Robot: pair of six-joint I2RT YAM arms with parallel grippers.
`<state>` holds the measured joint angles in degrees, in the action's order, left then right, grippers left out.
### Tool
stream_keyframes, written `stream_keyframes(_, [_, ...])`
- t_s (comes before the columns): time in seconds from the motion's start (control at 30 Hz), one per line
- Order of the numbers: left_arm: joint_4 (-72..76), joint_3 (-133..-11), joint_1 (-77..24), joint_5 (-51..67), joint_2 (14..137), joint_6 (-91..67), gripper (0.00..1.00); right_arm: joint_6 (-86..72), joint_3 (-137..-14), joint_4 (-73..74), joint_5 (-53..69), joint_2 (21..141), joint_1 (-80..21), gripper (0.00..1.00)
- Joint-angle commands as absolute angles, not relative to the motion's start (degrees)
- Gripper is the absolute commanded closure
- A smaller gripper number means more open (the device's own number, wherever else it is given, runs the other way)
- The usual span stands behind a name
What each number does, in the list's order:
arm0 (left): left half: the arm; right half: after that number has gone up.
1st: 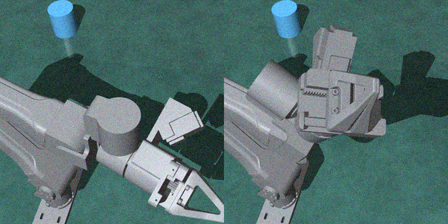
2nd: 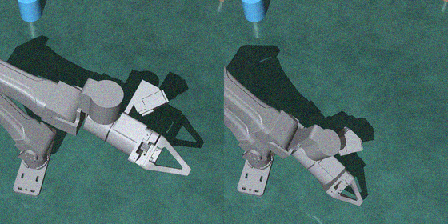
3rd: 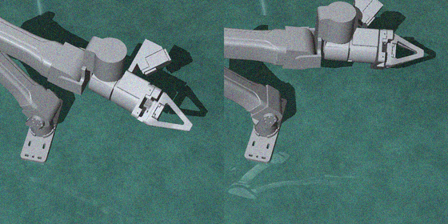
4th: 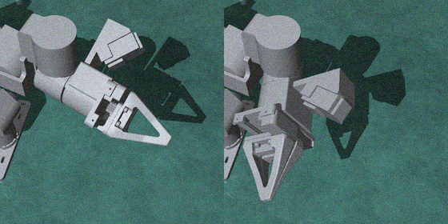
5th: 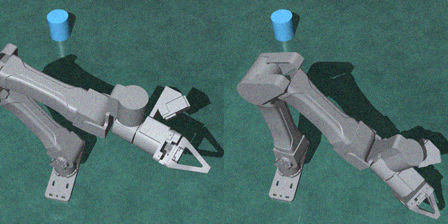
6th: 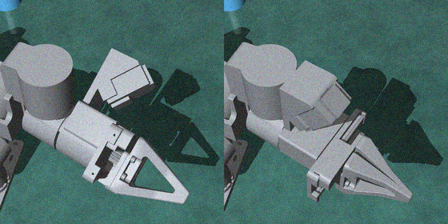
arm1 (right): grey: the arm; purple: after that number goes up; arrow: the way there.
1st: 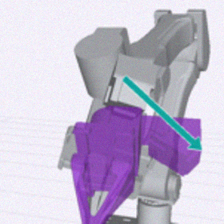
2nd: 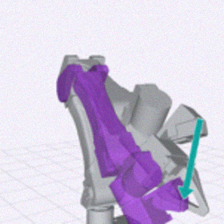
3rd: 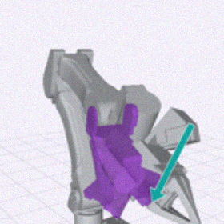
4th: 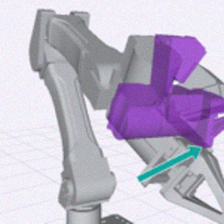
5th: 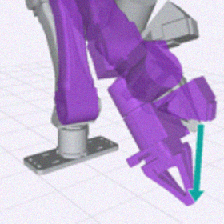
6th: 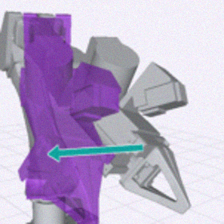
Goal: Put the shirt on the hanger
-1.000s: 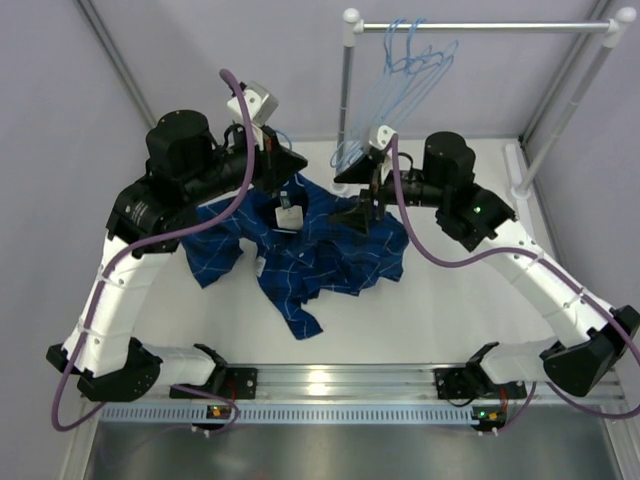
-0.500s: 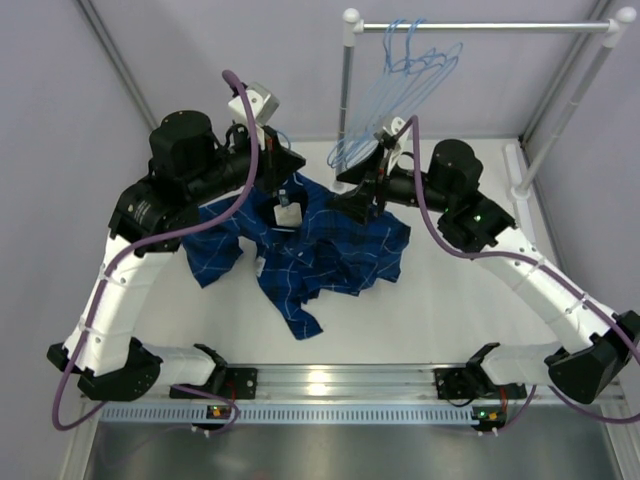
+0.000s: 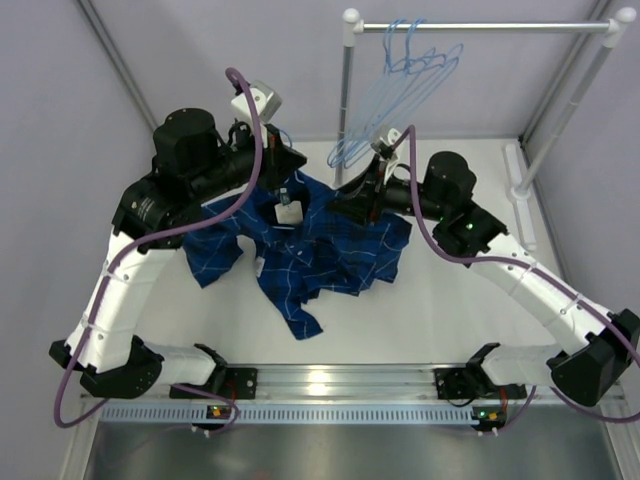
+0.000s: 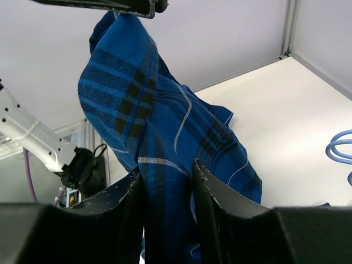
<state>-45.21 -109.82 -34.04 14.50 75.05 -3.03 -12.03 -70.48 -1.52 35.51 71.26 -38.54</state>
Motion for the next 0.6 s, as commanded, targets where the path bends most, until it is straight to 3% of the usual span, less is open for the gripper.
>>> stream_keyframes(0.0, [-42.01,-112.24,-34.10,18.10,74.44,-3.52,1.00,-7.13,-69.61,-3.78,36.91,69.61,-39.29,0.68])
stream_keyframes(0.03, [-42.01,-112.24,-34.10,18.71,74.44,-3.52,1.00,-6.34,-69.44,-3.78,36.65,69.44,-39.90,0.78])
stream_keyframes(0.07, [-42.01,-112.32,-34.10,19.07,74.62,-3.34,1.00,-5.28,-69.35,-3.61,36.30,69.43,-39.99,1.00])
stream_keyframes(0.53, [-40.87,-110.04,-34.10,17.76,73.48,-4.22,1.00,-1.06,-67.32,-1.68,37.00,67.41,-40.69,1.00])
stream_keyframes(0.57, [-40.52,-110.13,-34.01,17.84,73.48,-4.31,1.00,-0.71,-67.50,-1.15,37.09,67.85,-40.78,0.92])
